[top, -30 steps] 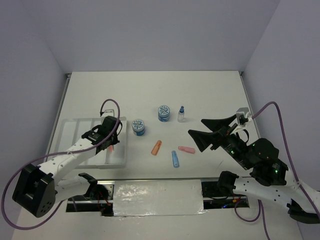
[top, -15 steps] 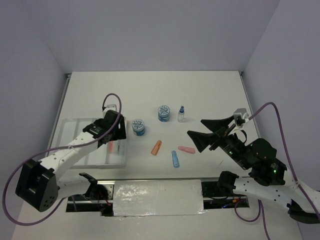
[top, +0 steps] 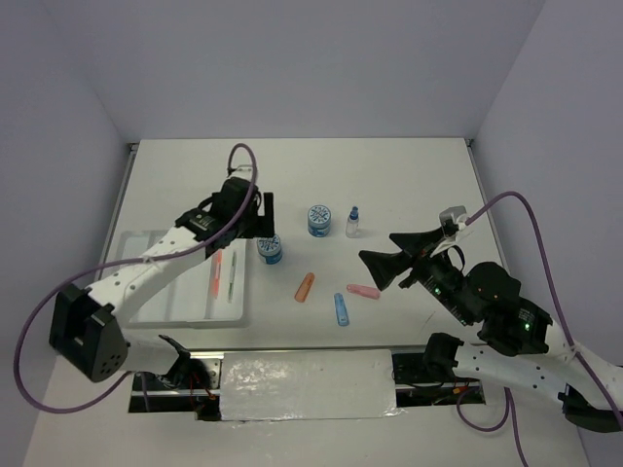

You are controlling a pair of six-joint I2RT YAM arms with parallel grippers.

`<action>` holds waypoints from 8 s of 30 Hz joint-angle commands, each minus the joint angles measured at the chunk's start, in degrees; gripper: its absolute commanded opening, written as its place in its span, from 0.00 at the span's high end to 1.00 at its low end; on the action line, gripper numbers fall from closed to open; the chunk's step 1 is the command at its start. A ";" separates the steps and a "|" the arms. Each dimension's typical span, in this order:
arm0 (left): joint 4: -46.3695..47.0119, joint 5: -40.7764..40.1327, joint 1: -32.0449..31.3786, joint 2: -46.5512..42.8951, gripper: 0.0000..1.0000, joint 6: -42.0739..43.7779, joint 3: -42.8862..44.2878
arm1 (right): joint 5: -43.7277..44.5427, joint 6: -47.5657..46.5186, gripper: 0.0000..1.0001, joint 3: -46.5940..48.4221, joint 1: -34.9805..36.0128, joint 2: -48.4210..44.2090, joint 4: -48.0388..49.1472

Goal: Sort the stationery into containers
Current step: Pick up the stationery from the center of the board, then place the stationery in the storage box, then pick up the stationery from the center of the board, then place the stationery in the storage box, then pick up the stationery from the center of the board.

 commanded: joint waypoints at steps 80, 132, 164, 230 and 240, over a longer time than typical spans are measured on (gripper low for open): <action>-1.12 -0.24 27.64 2.93 0.38 -4.79 -4.65 | -1.00 -1.23 0.00 1.01 -0.45 -2.42 -5.32; 8.46 3.54 -10.33 47.40 0.03 15.52 35.34 | 0.14 0.61 0.00 4.09 -0.36 -6.46 -12.62; -14.57 -13.52 19.29 -15.96 1.00 -18.14 -11.15 | -3.46 -1.76 0.00 1.99 -0.71 -0.22 -5.68; 6.18 -2.00 -25.36 26.85 0.80 -9.79 -3.24 | -4.78 -0.18 0.00 4.36 -1.51 -0.93 -8.84; -7.88 -10.79 -4.56 2.96 1.00 -4.19 -0.26 | -5.83 -1.05 0.00 4.18 -1.51 -1.98 -8.75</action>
